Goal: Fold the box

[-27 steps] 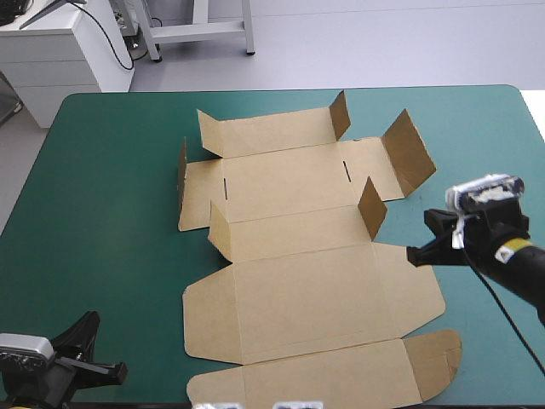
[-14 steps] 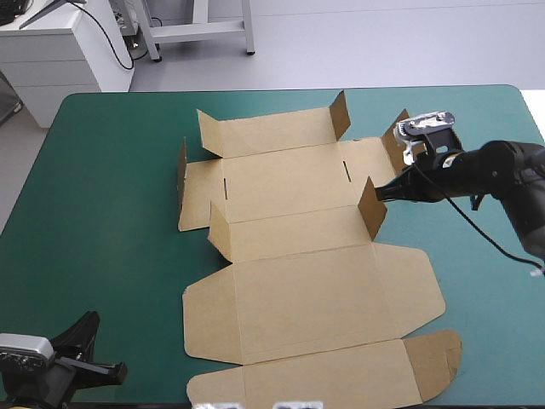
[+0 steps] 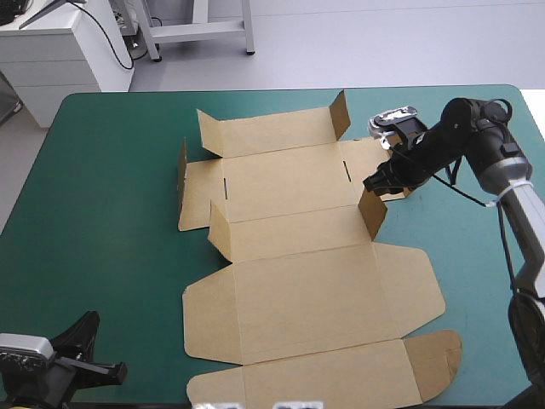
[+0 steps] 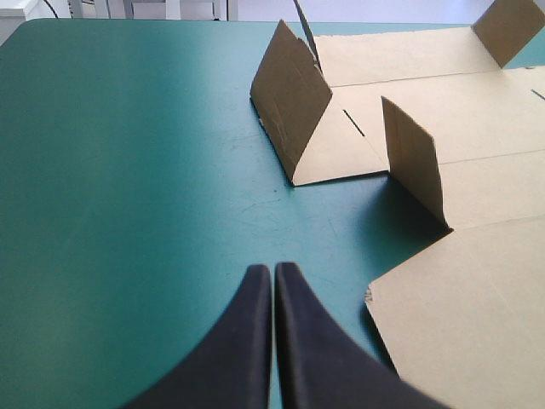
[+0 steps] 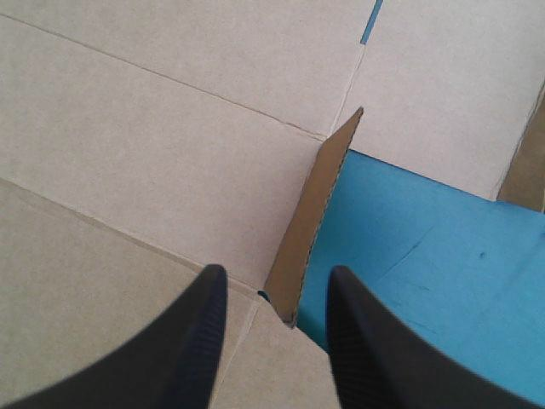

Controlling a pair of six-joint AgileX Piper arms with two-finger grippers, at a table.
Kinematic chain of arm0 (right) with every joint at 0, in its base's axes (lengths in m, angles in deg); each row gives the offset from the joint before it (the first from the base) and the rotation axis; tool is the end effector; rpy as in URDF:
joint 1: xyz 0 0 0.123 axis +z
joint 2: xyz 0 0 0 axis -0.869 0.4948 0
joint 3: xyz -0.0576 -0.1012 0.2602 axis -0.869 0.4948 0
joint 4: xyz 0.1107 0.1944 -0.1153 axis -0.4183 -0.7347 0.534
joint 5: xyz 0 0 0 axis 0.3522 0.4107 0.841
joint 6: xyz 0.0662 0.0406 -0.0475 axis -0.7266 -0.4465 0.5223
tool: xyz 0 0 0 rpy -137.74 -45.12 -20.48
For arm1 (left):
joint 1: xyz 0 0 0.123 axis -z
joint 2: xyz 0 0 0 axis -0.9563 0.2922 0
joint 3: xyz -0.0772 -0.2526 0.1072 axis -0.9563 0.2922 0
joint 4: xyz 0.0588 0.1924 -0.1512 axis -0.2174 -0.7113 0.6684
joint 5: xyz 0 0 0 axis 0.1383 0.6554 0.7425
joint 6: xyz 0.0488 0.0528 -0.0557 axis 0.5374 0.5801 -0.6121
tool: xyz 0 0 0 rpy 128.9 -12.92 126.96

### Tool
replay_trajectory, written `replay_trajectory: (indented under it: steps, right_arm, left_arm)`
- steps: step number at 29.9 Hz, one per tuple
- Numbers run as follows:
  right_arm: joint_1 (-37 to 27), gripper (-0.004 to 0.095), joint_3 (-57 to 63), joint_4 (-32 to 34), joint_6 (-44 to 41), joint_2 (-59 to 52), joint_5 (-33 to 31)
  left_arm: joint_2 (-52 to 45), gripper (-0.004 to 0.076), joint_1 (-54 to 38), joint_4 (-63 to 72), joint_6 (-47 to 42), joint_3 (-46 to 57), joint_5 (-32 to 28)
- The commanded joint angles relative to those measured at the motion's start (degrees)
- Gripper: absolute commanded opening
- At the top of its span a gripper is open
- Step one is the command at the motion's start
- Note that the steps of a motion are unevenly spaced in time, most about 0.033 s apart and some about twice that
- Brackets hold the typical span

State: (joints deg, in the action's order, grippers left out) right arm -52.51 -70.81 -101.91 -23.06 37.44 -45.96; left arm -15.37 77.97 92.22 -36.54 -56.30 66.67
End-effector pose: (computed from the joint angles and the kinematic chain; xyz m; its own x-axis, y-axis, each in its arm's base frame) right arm 0.3413 0.0734 0.3461 -0.8077 -0.4007 -0.4324 -0.5008 0.8534 0.1447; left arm 0.0100 -0.0074 0.2737 -0.2948 -0.0420 -0.9546 0.1344 0.9873 -0.0849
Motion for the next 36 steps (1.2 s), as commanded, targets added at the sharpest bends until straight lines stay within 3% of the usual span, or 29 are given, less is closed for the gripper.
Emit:
replay_trajectory:
  steps: [1, 5, 18, 24, 27, 29, 36]
  right_arm:
    - [0.2, 0.0574, -2.9, -1.4, 0.5, -0.3, -0.9]
    - [0.2, 0.0640, -2.9, -0.5, -0.1, 2.2, -0.9]
    - [0.3, 0.0587, -2.9, -0.7, -5.4, 10.9, -0.9]
    - [0.4, 0.0395, -2.9, -1.0, -4.6, 11.4, -0.8]
    - [1.1, 0.0203, -2.9, -0.5, -3.0, 11.4, -0.9]
    - [2.0, 0.0006, -2.9, 0.3, -2.3, 11.4, -0.9]
    - [4.2, -0.0007, -7.8, 3.7, 5.7, 12.4, -0.9]
  left_arm:
    - [-0.2, -0.0008, 0.0, 0.2, 0.0, -1.9, -4.4]
    - [-0.2, -0.0008, 0.0, 0.2, 0.0, -1.9, -4.4]
    - [-0.2, -0.0008, 0.0, 0.2, 0.0, -1.9, -4.4]
    - [-0.2, -0.0008, 0.0, 0.2, 0.0, -1.9, -4.4]
    - [-0.2, -0.0008, 0.0, 0.2, 0.0, -1.9, -4.4]
    - [-0.2, -0.0008, 0.0, 0.2, 0.0, -1.9, -4.4]
    - [-0.2, -0.0008, 0.0, 0.2, 0.0, -1.9, -4.4]
